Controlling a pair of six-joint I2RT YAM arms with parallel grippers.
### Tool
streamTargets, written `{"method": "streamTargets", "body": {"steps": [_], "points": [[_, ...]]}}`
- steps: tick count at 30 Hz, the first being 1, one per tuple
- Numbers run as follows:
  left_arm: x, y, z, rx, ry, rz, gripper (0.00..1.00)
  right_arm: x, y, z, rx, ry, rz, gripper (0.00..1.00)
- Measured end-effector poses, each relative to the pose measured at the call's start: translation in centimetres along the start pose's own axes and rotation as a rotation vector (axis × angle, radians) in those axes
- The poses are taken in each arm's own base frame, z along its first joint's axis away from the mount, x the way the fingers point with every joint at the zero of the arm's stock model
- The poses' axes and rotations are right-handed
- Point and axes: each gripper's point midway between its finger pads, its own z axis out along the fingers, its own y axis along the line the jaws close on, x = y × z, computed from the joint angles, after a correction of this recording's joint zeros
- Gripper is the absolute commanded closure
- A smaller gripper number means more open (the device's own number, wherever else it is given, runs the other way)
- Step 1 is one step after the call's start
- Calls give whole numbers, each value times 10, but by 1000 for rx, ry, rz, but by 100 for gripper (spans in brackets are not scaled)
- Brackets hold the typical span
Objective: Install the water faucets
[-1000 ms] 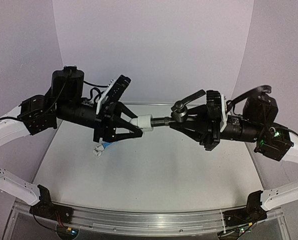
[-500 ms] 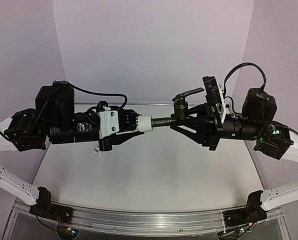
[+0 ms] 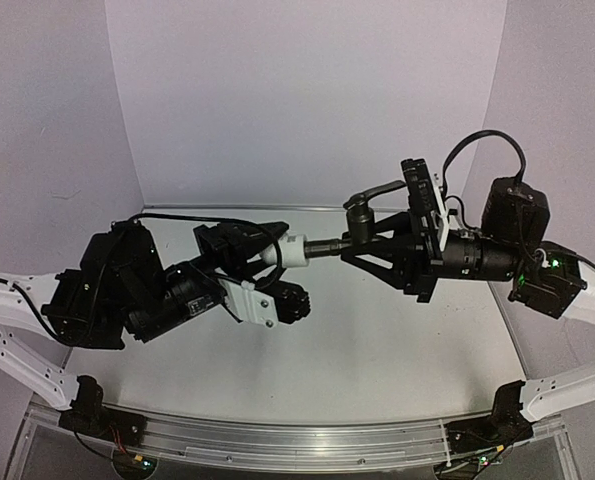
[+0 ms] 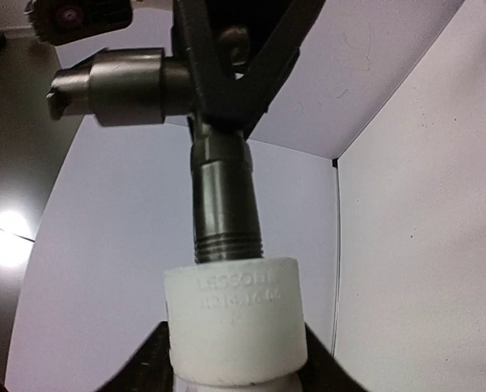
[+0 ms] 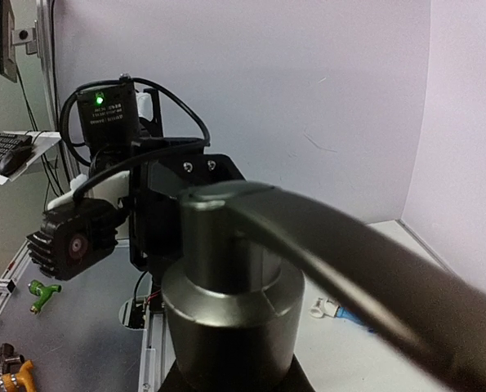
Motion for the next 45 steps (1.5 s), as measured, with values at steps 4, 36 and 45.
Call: {"method": "streamTargets", "body": {"steps": [4, 36, 45], "points": [[-1, -14, 1, 37, 0, 11, 1, 2, -1, 2, 23, 10, -109, 100], [-1, 2, -15, 877, -124, -1565, 8, -20, 29, -17, -53, -144, -1085, 100], [-22, -6, -21, 1103, -295, -1637, 13, -24, 36, -24, -71, -176, -1117, 100]]}}
